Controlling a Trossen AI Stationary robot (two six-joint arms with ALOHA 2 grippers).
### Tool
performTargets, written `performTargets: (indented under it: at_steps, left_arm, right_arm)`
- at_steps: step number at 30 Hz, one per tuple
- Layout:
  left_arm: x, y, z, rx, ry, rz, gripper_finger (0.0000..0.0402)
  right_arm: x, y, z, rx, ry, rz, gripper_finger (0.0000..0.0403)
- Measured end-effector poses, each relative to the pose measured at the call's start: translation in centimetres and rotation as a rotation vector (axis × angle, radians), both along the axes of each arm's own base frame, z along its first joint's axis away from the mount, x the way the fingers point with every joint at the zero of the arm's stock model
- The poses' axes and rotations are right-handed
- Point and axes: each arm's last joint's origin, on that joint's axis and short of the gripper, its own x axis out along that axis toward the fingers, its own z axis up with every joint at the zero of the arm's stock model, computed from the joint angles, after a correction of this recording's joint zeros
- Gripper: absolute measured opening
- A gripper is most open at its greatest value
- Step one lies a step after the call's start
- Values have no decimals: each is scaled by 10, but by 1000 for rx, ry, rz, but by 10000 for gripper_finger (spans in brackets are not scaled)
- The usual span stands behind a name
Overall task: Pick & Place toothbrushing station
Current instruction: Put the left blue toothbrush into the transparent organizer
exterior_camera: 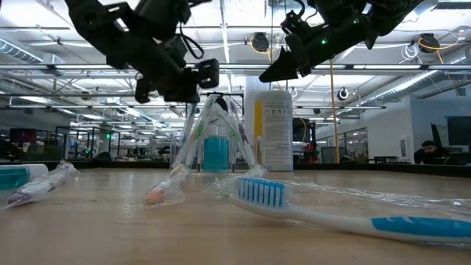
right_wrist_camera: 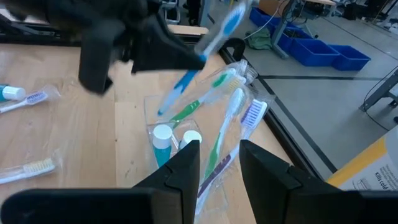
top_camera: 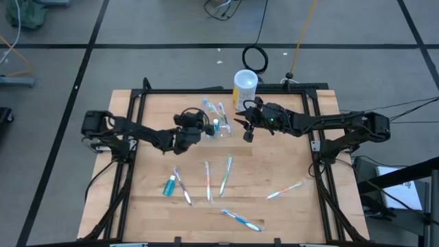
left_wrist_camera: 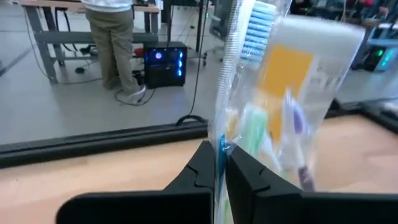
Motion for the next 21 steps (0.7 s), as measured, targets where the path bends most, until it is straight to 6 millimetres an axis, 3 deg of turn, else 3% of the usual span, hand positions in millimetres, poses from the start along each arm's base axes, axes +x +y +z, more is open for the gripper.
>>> performTargets:
  at_steps: [7,21]
  left_arm:
    - [6,0,-30,-47,25,13,51]
    - [6,-1,-33,-53,136,-73,102]
  right_arm:
    - [0,0,0,0,1,0,105]
    - [-1,0,-1,4,16,-1,105]
